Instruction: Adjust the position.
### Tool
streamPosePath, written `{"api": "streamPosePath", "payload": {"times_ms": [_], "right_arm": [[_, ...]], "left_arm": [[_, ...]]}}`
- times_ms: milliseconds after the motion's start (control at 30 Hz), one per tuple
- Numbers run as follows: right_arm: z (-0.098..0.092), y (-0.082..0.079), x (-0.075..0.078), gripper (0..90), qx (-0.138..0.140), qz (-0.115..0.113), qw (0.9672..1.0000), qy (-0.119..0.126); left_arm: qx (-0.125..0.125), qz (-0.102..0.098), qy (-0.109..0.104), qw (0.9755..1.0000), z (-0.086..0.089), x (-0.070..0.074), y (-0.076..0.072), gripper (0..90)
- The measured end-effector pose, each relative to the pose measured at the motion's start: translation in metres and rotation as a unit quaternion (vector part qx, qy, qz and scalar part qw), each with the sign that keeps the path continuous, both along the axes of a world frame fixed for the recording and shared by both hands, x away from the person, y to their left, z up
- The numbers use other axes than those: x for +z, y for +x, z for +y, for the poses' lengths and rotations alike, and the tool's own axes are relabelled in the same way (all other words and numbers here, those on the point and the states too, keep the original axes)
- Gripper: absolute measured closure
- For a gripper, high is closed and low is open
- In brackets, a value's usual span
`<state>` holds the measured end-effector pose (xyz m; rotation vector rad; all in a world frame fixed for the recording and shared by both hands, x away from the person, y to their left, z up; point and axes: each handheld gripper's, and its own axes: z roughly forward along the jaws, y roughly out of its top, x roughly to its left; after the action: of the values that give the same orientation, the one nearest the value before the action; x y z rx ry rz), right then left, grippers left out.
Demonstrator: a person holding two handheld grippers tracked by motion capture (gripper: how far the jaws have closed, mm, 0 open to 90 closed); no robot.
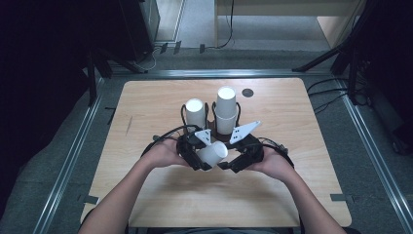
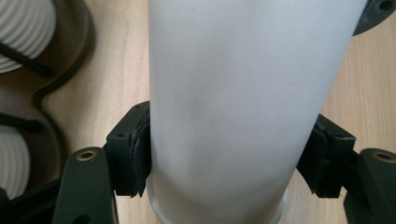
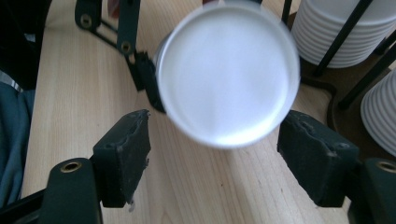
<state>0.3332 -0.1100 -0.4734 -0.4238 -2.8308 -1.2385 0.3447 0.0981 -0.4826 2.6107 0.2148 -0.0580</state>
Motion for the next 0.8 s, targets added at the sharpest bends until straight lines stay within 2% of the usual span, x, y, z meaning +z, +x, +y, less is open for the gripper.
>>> {"api": "streamPosePath", "payload": {"times_ms": [67,200,267,367,500,533,600,633,667,733,767,800], "right_arm": [[0.001,-0.001,0.001,25.5,0.004,0.001,1.0,0.003],[0.005,-0.002,0.002,25.6,0.013,-0.001,0.9999,0.004],[0.006,-0.002,0.002,26.1,0.015,0.001,0.9999,0.004],[0.008,-0.003,0.001,33.2,0.026,0.012,0.9996,-0.001],[0.009,-0.003,0.002,33.6,0.026,0.016,0.9995,-0.005],[0.009,-0.002,0.004,33.7,0.028,0.02,0.9994,-0.005],[0.009,-0.002,0.005,33.6,0.028,0.022,0.9993,-0.005],[0.007,-0.002,0.007,33.5,0.026,0.021,0.9994,-0.002],[0.006,-0.002,0.008,33.6,0.024,0.02,0.9995,-0.001],[0.003,-0.002,0.01,33.5,0.019,0.018,0.9997,0.001],[0.001,-0.001,0.01,33.5,0.017,0.018,0.9997,0.002],[0.0,-0.001,0.011,33.4,0.014,0.018,0.9997,0.004]], "left_arm": [[-0.003,0.0,0.001,1.0,-0.002,-0.001,-0.001,29.6],[-0.024,0.007,0.005,0.9997,-0.009,-0.003,-0.006,29.6],[-0.029,0.005,0.006,0.9996,-0.01,-0.003,-0.006,29.5],[-0.033,0.002,0.007,0.9994,-0.012,-0.004,-0.007,28.7],[-0.035,0.005,0.004,0.9994,-0.011,-0.004,-0.007,27.8],[-0.03,0.012,0.0,0.9995,-0.011,-0.003,-0.007,26.5],[-0.027,0.012,-0.002,0.9996,-0.01,-0.002,-0.007,25.9],[-0.022,0.014,-0.011,0.9996,-0.009,-0.002,-0.007,21.2],[-0.006,0.017,-0.015,0.9997,-0.007,-0.003,-0.005,16.9],[-0.001,0.016,-0.015,0.9998,-0.006,-0.003,-0.004,11.9],[0.005,0.014,-0.02,0.9997,-0.004,-0.003,-0.003,11.2],[0.019,0.012,-0.036,0.9991,-0.001,-0.001,-0.002,10.6]]}}
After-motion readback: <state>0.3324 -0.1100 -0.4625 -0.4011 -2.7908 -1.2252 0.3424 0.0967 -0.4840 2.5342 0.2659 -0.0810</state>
